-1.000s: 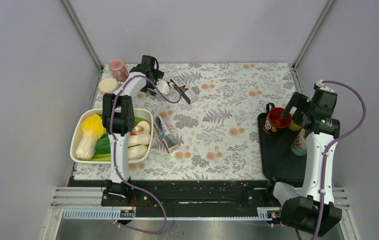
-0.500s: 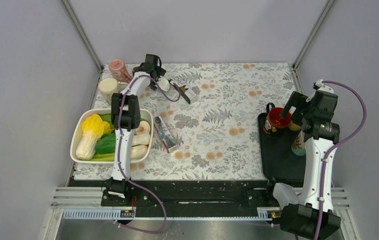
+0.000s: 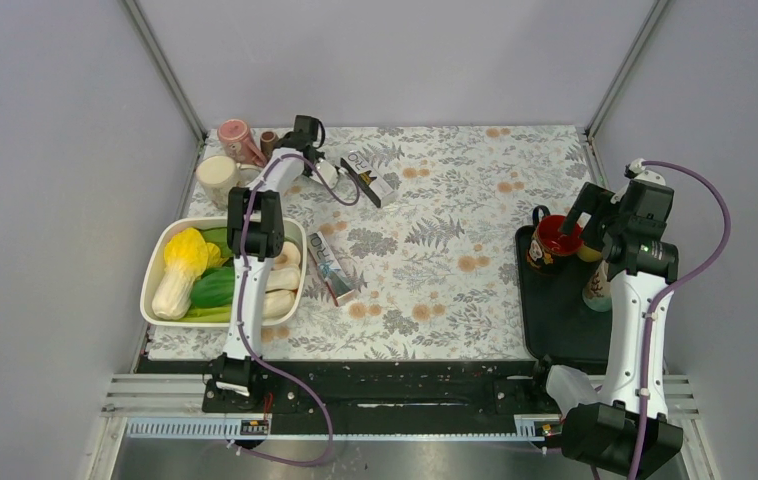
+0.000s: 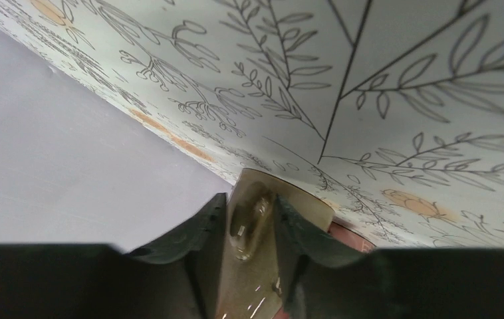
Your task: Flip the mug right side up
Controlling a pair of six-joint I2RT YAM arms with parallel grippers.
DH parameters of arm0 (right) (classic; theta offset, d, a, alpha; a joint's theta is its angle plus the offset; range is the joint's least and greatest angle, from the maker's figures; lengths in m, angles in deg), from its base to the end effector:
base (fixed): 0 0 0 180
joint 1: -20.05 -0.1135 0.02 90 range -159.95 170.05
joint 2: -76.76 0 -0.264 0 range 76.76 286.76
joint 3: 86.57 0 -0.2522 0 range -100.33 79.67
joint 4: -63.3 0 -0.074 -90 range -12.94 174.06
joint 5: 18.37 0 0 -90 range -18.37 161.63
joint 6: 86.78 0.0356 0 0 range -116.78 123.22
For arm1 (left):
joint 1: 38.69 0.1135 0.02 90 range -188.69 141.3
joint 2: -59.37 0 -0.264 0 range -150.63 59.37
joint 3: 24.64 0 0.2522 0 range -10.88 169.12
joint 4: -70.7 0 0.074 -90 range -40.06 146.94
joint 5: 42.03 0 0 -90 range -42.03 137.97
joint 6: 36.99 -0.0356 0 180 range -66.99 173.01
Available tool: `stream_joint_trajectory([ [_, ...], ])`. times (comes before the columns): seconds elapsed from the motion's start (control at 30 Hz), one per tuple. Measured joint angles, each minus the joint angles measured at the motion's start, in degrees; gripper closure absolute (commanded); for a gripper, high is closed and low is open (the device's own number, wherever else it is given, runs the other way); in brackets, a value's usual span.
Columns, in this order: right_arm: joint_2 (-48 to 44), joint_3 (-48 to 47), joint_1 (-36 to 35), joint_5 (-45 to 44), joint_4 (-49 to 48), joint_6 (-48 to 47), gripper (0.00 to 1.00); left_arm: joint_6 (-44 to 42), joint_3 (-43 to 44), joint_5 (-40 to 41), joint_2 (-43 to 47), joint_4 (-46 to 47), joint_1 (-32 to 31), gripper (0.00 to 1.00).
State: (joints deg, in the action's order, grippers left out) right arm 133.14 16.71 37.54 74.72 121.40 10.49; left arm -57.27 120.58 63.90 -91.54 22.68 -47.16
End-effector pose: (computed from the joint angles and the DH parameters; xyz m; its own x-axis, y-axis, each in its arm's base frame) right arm 0.1884 -0.0573 0.3539 -0.5465 0.3047 -0.7800 0.3313 0.9341 0.1328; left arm 0.5610 -0.0737 0.1296 0.2585 0.8734 0.4127 0.7544 -0.4493 0.4785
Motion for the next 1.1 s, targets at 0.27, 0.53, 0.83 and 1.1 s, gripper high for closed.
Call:
stream_joint_trajectory([
  [0.27, 0.0, 0.0, 0.0, 0.0, 0.0, 0.0, 0.00, 1.4, -0.4, 2.0, 0.1, 1.6, -0.2, 1.00],
  [0.53, -0.3, 0.1, 0.0, 0.1, 0.0, 0.0, 0.01, 6.5, -6.5, -1.1, 4.7, 4.0, -0.9, 1.00],
  [0.83, -1.5, 0.1, -1.3, 3.3, 0.0, 0.0, 0.01, 21.6, -12.2, -9.5, 13.8, 4.8, -4.8, 1.00],
  [1.1, -0.2, -0.6, -12.7, 9.2, -0.2, -0.7, 0.01, 39.0, -12.6, -11.0, 22.0, 5.4, -6.5, 1.00],
])
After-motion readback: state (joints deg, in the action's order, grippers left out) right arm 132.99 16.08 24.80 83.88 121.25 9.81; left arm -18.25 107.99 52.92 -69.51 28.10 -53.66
